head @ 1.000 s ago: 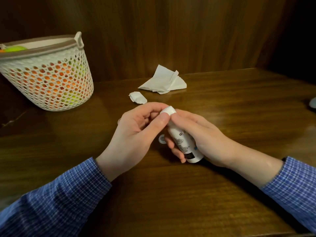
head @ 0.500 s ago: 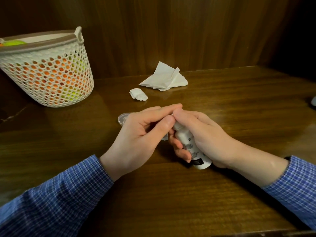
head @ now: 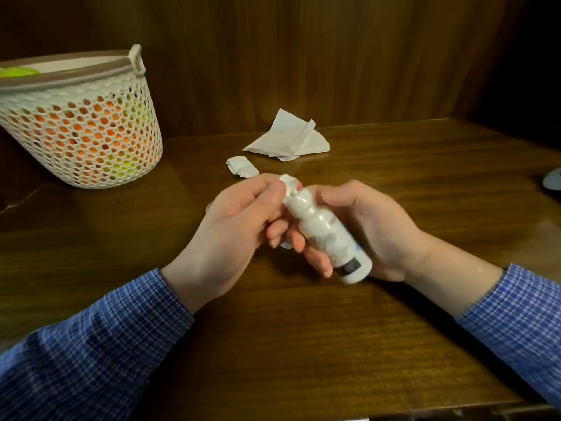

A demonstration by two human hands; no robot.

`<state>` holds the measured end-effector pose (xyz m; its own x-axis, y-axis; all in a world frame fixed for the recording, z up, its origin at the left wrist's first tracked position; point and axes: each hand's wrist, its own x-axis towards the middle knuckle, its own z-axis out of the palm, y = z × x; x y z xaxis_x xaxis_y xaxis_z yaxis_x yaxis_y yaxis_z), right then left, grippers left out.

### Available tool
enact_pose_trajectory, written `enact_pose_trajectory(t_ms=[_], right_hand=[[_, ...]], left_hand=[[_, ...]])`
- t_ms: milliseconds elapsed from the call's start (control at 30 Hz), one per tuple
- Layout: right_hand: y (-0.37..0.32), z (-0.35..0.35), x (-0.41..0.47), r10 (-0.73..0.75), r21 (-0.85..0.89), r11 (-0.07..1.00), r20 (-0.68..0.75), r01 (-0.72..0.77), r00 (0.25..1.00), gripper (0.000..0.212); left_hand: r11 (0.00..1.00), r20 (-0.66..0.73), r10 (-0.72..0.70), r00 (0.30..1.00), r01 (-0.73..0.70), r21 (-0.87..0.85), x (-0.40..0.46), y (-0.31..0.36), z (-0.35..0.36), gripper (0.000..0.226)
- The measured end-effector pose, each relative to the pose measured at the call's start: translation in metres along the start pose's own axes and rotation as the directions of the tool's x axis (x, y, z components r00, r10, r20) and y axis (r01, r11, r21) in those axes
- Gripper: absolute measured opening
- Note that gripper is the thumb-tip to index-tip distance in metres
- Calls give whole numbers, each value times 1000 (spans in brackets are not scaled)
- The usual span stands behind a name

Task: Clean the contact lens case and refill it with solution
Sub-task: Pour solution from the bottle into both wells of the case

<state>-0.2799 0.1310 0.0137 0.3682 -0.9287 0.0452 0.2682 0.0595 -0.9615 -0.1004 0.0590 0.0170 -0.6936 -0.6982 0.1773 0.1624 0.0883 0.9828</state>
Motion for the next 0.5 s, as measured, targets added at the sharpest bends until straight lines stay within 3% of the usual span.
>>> enact_pose_trajectory(t_ms=[67,133,233,500], right_hand=[[-5,-9,-2,-26,108,994,-82,35,996,26],[-9,-19,-3,-27,224,973,-153,61,988,32],[-11,-27,-2,-14,367,927,-163,74,986,45],[-1,-33,3,60,638,769,-117,28,991,37]], left_hand=[[977,-6,-78,997,76,-199,3,5,-3,30],[952,-2,-94,996,90,-293,4,8,-6,34],[948,14,-89,996,89,-305,2,8,-5,37],[957,66,-50,997,66,-284,-2,7,1,27]])
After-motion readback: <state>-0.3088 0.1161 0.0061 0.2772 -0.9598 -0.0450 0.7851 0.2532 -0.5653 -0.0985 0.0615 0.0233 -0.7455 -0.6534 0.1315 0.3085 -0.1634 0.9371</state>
